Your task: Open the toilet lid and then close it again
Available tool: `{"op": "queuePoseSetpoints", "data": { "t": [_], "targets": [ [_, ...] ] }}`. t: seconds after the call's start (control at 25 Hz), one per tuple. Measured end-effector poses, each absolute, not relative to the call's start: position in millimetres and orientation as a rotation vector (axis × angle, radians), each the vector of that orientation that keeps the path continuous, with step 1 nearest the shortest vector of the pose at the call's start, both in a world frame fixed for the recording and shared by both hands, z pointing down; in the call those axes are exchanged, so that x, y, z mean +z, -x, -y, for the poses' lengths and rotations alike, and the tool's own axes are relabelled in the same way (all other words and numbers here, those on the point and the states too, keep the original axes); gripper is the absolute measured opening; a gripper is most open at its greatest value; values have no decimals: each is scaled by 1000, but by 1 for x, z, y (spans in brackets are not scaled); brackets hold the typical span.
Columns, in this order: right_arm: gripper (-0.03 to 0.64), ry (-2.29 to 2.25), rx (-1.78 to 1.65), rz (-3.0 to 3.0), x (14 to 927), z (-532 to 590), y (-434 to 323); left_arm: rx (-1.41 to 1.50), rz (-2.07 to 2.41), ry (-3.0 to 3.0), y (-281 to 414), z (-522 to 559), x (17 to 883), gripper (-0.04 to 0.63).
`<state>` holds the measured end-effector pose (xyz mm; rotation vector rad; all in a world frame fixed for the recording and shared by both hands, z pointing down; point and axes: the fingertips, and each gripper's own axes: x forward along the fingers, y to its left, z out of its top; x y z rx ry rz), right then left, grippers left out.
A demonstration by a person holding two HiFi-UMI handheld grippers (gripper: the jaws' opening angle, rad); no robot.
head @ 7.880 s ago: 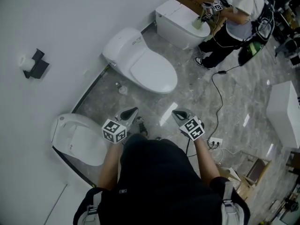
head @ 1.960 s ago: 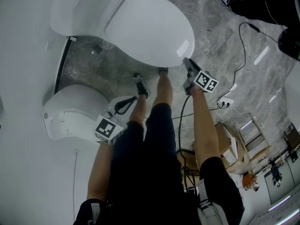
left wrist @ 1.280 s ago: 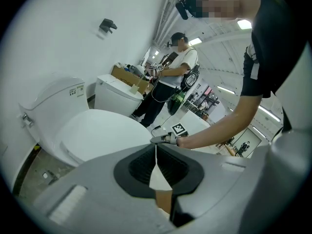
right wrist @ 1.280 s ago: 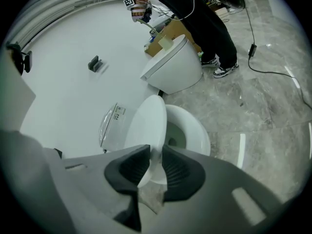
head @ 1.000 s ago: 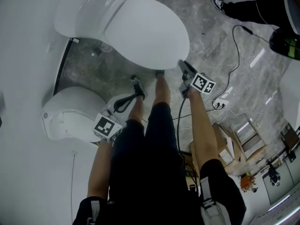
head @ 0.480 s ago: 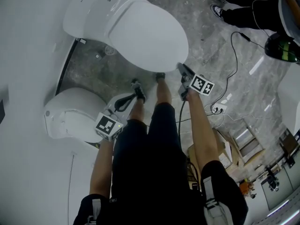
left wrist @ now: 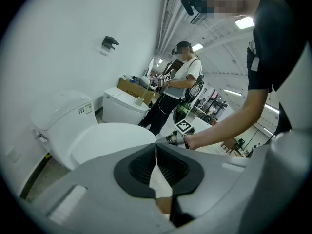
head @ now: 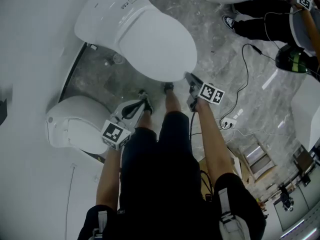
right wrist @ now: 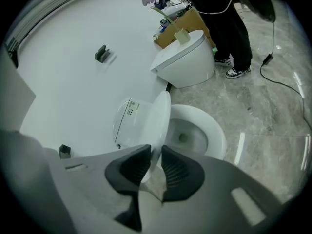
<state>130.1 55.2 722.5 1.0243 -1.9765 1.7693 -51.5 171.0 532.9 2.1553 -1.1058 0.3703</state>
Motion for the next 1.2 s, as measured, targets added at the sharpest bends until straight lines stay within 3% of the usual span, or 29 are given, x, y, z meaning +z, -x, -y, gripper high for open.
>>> {"op": "queuePoseSetpoints", "data": {
  "t": [1.2],
  "targets": [
    [71,-711,1694,2050,642,-34,-79,348,1374,-2066,66,-142,482,17]
  ]
}}
